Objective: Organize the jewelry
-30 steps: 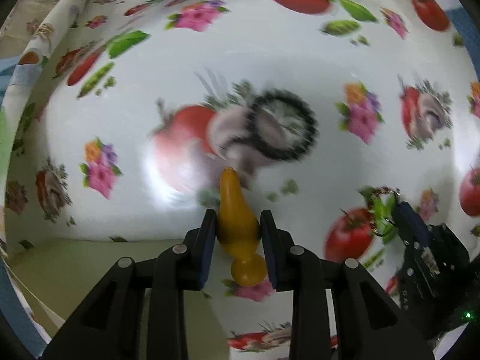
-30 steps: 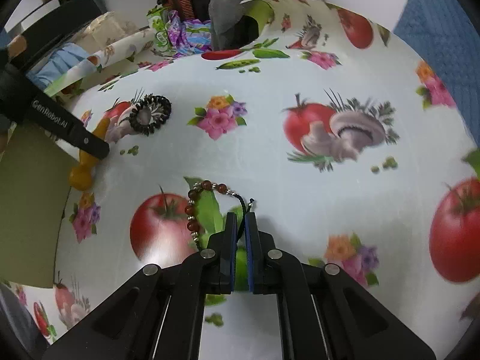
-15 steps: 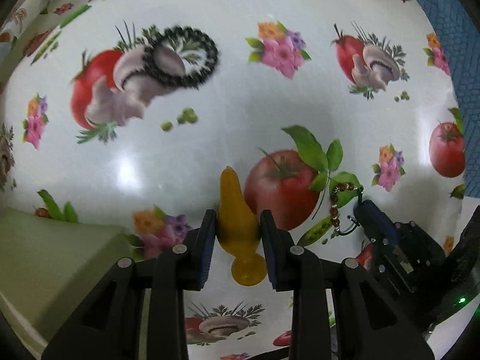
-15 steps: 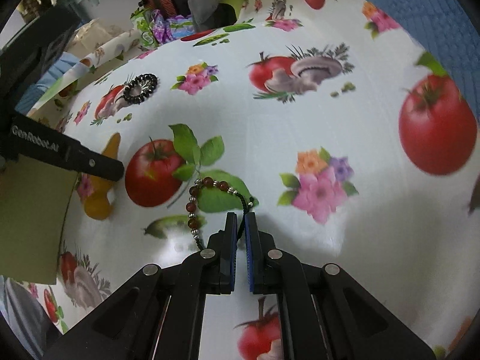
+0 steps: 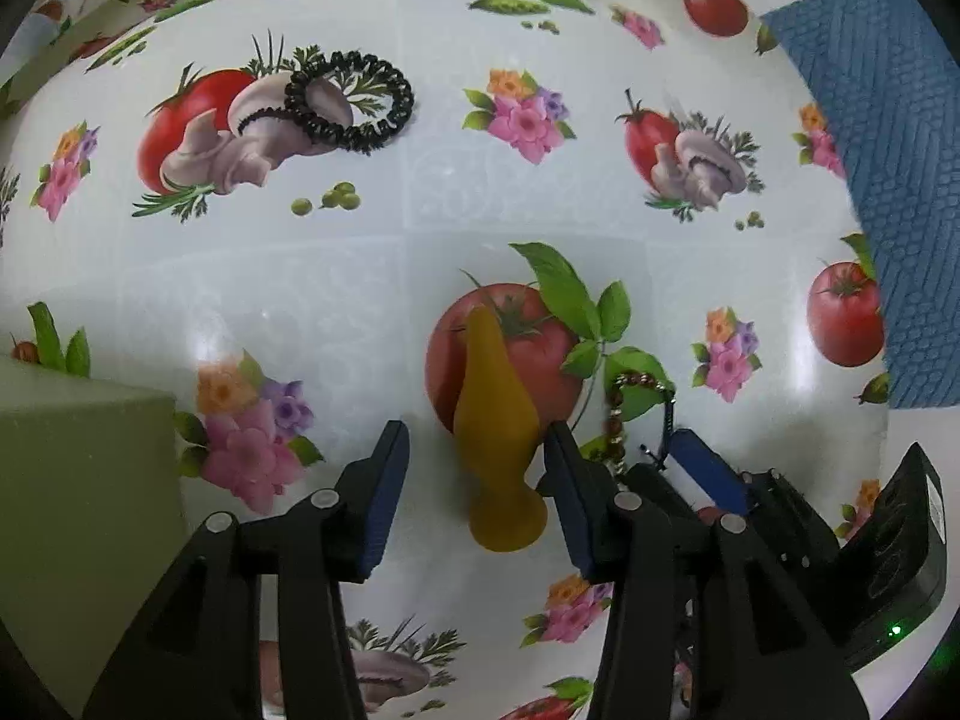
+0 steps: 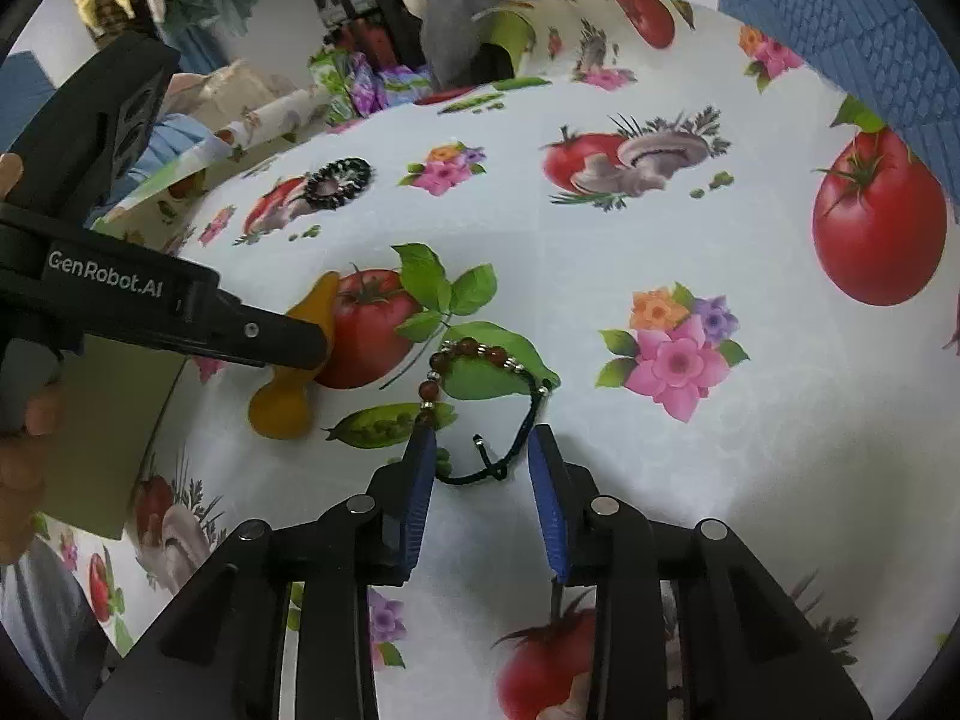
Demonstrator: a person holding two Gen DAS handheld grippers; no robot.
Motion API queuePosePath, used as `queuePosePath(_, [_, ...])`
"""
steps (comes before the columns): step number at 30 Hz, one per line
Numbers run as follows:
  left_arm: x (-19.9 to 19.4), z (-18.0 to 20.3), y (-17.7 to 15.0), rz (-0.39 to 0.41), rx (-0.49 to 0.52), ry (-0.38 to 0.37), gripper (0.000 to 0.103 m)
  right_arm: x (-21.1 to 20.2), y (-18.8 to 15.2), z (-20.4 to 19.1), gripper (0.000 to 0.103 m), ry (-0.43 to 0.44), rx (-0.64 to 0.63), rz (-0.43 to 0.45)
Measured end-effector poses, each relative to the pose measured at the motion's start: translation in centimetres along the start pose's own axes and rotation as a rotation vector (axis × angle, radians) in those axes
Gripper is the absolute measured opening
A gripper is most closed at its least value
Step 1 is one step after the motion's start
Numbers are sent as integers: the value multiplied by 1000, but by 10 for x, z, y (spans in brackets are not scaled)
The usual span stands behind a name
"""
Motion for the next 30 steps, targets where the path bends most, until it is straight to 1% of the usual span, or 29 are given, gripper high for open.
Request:
queuePosePath(1, [-3, -6, -7, 16, -2, -11, 48, 0, -1, -1, 38, 1, -6, 13])
queuePosePath(2, [-3, -7, -12, 34, -4, -21, 48, -1, -1, -1, 49, -4, -11, 28])
queuePosePath(3, [-2, -8, -15, 47, 3, -22, 48, -1, -2, -1, 57, -13, -13, 40])
queuePosePath(5, [-2, -8, -26, 74, 40, -10, 48, 0, -3, 0, 57, -20, -19, 62])
queuePosePath(8, [-2, -6, -32, 96, 60, -16, 48, 2, -3, -4, 57, -42, -63, 88])
queuePosePath(9, [-1, -6, -32, 102, 71, -17, 48, 2, -3, -6, 54, -48, -82, 96])
queuePosePath(10, [-3, -3, -25, 106, 82, -15, 48, 3, -4, -8, 52, -54, -99, 104])
queuePosePath(13, [2, -4, -20, 120, 104, -15, 47, 5, -6, -17, 44, -100, -160, 131])
queuePosePath(14, [0, -3, -19, 125, 106, -17, 47, 5, -6, -18, 40, -90, -163, 131])
queuePosePath(16, [2, -3, -23, 134, 109, -27, 44, 5, -5, -20, 30, -98, -171, 131])
queuePosePath(17, [1, -4, -25, 138, 111, -38, 41, 5, -5, -21, 16, -98, -178, 132])
queuePosePath(18, [7, 2, -15, 138, 112, -46, 37, 5, -4, -22, 7, -100, -179, 128])
queuePosePath(20, [11, 4, -17, 141, 129, -43, 31, 5, -3, -21, 6, -107, -167, 107])
queuePosePath(21, [9, 7, -13, 144, 134, -48, 31, 4, -3, -20, 5, -105, -160, 99])
queuePosePath(22, [13, 8, -17, 143, 136, -60, 31, 4, -3, -19, 5, -107, -151, 94])
queuePosePath(23, [8, 9, -16, 142, 140, -63, 31, 3, -4, -18, 5, -109, -143, 88])
queuePosePath(25, [7, 13, -15, 142, 162, -52, 31, 1, -6, -16, 5, -110, -120, 73])
queuePosePath(28, [1, 16, -16, 145, 152, -71, 31, -7, -6, -12, 4, -114, -86, 66])
queuePosePath(30, [-7, 17, -20, 156, 151, -69, 31, -16, -6, -11, 4, -109, -56, 67])
Point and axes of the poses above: each gripper's, at about its wrist camera, not at the fingertips, and x roughly the way its jaws point, z to its right, y to its top, the point moved 1 cm from there along x, roughly the way its jaws point, and after that the axes turned 14 degrees about -y, right-handed, at the moved point
